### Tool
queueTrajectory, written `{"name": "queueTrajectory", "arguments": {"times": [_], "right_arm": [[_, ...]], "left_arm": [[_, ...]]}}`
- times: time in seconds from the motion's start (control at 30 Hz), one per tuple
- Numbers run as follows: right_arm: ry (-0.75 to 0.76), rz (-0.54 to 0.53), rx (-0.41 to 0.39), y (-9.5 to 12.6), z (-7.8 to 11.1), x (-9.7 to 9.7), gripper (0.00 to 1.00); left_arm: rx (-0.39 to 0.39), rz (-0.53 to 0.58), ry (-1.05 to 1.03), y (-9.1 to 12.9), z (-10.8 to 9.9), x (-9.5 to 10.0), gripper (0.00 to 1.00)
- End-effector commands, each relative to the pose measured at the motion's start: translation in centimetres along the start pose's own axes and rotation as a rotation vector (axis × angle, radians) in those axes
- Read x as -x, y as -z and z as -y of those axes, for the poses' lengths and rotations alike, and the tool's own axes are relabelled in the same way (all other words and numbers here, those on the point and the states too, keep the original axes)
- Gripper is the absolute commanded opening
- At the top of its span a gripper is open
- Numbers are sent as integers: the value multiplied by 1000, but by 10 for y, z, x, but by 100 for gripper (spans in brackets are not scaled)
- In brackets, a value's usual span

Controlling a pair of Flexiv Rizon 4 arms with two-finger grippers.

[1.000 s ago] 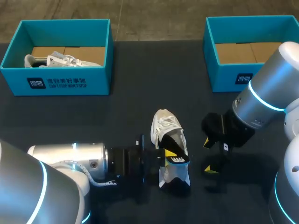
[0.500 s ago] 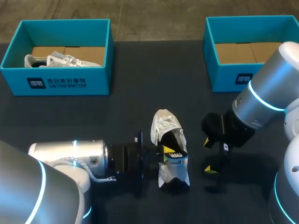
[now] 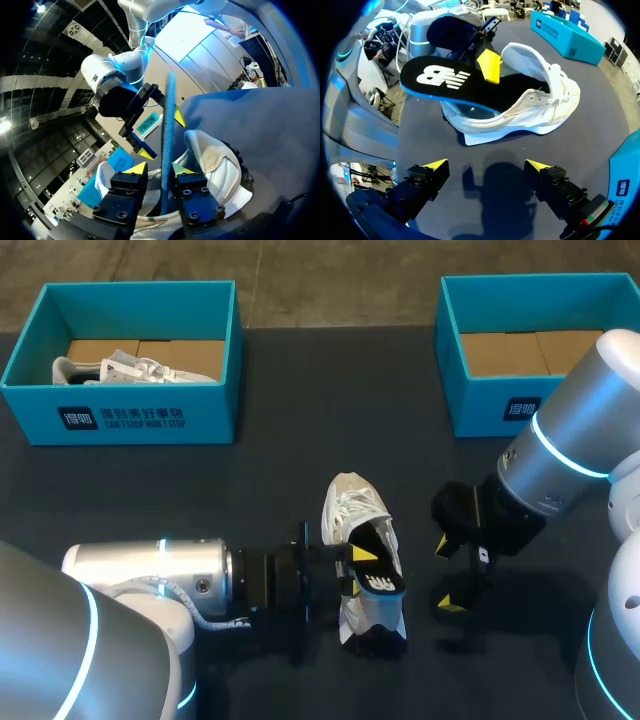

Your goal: Take the shoe out of the shoebox, open the shoe tongue, remove and reinsert the insole, then place the shoe into the shoebox

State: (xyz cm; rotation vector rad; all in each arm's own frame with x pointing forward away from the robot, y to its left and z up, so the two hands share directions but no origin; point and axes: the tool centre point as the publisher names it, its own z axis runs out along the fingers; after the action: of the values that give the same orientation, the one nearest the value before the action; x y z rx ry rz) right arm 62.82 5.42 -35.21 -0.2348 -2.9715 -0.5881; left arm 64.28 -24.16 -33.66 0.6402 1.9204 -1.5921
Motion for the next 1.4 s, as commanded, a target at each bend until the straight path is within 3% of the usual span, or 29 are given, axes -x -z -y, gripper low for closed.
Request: {"name": "queueTrajectory", "arguments": {"times": [0.03,0.13,0.37,0.47,0.5,1.17,1.4], "right_arm": [[-1,2,-1,0,0,-1,100],[-1,2,-1,0,0,-1,100],[-1,2,-1,0,0,-1,100],[-1,2,-1,0,0,-1,100],[-1,2,-1,0,0,-1,100],[-1,2,-1,0,0,-1,100],[-1,2,-1,0,0,-1,100]], "left_arm": [[4,13,0,8,10,-5,33],[-3,19,5,9,15,-5,35],[10,25,16,9,21,-3,29],[14,23,16,7,20,-2,14],[15,21,15,6,20,-2,0],[29,-18,15,11,-16,0,0],[27,-10,40,13,-10,-1,2]]}}
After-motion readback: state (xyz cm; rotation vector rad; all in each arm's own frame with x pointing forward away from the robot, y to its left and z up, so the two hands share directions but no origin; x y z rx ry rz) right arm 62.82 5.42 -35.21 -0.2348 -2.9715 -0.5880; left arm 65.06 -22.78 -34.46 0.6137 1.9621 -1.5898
